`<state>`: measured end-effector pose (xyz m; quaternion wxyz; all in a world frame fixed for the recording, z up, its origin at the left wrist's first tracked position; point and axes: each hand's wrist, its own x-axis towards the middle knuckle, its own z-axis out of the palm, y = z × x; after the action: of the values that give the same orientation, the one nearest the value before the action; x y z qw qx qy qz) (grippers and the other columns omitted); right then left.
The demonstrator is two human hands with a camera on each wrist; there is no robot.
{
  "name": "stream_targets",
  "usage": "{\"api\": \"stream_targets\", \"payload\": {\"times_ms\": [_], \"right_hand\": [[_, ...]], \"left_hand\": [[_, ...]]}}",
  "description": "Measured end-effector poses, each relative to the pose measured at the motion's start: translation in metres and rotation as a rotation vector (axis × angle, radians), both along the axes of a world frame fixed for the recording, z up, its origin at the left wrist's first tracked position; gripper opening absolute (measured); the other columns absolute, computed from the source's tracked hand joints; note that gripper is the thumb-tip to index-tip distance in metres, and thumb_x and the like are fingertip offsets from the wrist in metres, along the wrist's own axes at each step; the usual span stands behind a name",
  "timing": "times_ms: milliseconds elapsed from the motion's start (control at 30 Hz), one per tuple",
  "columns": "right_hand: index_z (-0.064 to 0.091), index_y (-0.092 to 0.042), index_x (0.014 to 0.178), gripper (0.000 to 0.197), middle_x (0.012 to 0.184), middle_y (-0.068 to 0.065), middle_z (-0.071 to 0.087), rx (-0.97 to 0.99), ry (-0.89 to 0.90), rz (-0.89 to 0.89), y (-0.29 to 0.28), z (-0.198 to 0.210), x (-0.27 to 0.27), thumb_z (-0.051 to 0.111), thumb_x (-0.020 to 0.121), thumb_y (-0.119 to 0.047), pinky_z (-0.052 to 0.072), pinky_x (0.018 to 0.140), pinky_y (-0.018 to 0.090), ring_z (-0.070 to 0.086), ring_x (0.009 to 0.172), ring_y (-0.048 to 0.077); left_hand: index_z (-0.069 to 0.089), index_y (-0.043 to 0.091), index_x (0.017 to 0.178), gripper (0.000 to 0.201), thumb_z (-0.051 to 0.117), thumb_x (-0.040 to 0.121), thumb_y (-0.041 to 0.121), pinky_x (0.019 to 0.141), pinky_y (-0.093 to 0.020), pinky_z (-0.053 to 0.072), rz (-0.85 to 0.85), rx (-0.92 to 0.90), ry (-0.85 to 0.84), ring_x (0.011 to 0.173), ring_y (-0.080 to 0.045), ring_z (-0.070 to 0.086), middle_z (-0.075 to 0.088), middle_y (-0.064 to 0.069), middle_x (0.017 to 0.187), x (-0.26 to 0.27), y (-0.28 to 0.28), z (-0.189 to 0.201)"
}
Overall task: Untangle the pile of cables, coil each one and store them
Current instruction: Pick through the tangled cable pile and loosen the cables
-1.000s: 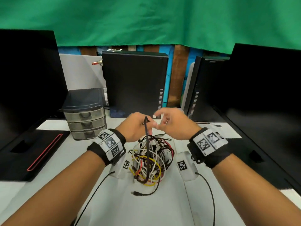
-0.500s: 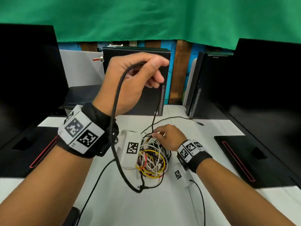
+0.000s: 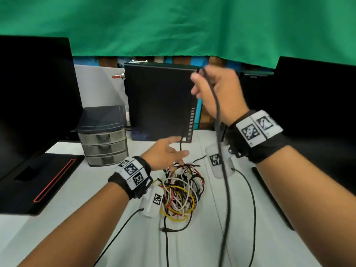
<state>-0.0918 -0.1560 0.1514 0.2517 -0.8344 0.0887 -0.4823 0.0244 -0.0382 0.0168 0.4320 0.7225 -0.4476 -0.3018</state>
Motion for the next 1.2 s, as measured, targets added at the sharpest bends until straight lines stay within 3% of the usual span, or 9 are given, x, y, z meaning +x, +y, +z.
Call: {"api": "stream_targets", "payload": {"times_ms": [167,367,500,667,800,867,967,1067,1200], "right_hand": [[0.067,-0.013,0.083,0.020,0.062,0.002,0.068,-0.003,-0.233,-0.020,0.010,0.042,0.001,0.063,0.092,-0.030,0.058,0.062,0.045,0.068,0.057,0.012],[0.058,-0.026,0.125,0.047,0.072,0.010,0.071,0.198,0.341,0.104,-0.002,-0.024,-0.011,0.079,0.085,-0.034,0.056,0.061,0.042,0.063,0.059,0.019],[0.030,-0.035,0.151,0.078,0.069,0.004,0.071,0.264,0.450,0.074,-0.005,-0.063,-0.011,0.075,0.087,-0.039,0.059,0.063,0.031,0.068,0.062,0.015],[0.063,-0.020,0.115,0.028,0.077,0.008,0.075,0.340,0.649,0.117,-0.006,-0.073,0.003,0.058,0.099,-0.043,0.058,0.058,0.031,0.066,0.060,0.014],[0.068,-0.013,0.091,0.030,0.080,0.007,0.076,0.444,0.887,0.212,0.001,-0.092,0.011,0.050,0.105,-0.032,0.057,0.060,0.028,0.067,0.063,0.014],[0.065,-0.014,0.084,0.029,0.079,0.008,0.075,0.433,0.774,0.123,-0.003,-0.098,0.013,0.048,0.105,-0.026,0.054,0.055,0.025,0.065,0.060,0.011],[0.062,-0.014,0.072,0.037,0.075,0.012,0.074,0.420,0.567,0.016,-0.010,-0.108,0.010,0.046,0.105,-0.020,0.050,0.054,0.023,0.064,0.060,0.014],[0.068,-0.009,0.079,0.035,0.077,0.010,0.073,0.461,0.755,0.130,-0.001,-0.122,0.001,0.047,0.105,-0.020,0.051,0.056,0.022,0.065,0.069,0.016],[0.072,-0.015,0.073,0.034,0.080,0.004,0.075,0.331,0.377,0.012,-0.004,-0.117,0.003,0.050,0.099,-0.017,0.053,0.077,0.036,0.069,0.083,0.019]], "left_hand": [[0.068,0.018,0.105,0.025,0.050,0.103,0.035,0.041,-0.017,0.040,0.003,0.035,-0.096,0.047,-0.010,0.061,0.075,-0.002,0.083,-0.004,-0.026,0.004],[0.067,0.005,0.099,0.024,0.046,0.105,0.016,0.050,-0.015,0.047,0.106,-0.371,-0.106,0.055,-0.008,0.062,0.069,-0.006,0.078,0.012,-0.029,0.084],[0.065,0.022,0.094,0.026,0.043,0.107,0.020,0.061,-0.016,0.047,0.091,-0.545,-0.232,0.066,-0.003,0.069,0.074,0.006,0.076,0.023,-0.018,0.130],[0.066,0.025,0.098,0.024,0.044,0.106,0.029,0.076,-0.025,0.050,-0.021,-0.728,-0.155,0.082,-0.013,0.073,0.076,0.009,0.079,0.003,0.007,0.161],[0.063,0.021,0.113,0.016,0.051,0.103,0.023,0.072,-0.024,0.052,-0.093,-0.751,-0.174,0.080,-0.013,0.073,0.076,0.001,0.085,-0.020,0.012,0.152],[0.052,0.015,0.124,0.028,0.061,0.098,0.011,0.064,-0.016,0.050,-0.073,-0.721,-0.144,0.070,-0.008,0.069,0.073,-0.011,0.087,-0.023,0.010,0.130],[0.053,0.002,0.105,0.024,0.071,0.089,0.002,0.058,-0.020,0.050,-0.031,-0.491,-0.193,0.060,-0.005,0.063,0.066,-0.012,0.077,-0.013,0.017,0.075],[0.066,0.008,0.100,0.046,0.079,0.078,0.046,0.077,-0.025,0.053,-0.200,0.095,-0.442,0.079,-0.002,0.061,0.068,-0.004,0.095,-0.002,0.033,0.001],[0.055,0.022,0.133,0.103,0.054,0.052,0.085,0.110,-0.032,0.039,-0.278,0.337,-0.620,0.127,-0.015,0.049,0.047,0.003,0.136,0.002,0.032,-0.058]]}}
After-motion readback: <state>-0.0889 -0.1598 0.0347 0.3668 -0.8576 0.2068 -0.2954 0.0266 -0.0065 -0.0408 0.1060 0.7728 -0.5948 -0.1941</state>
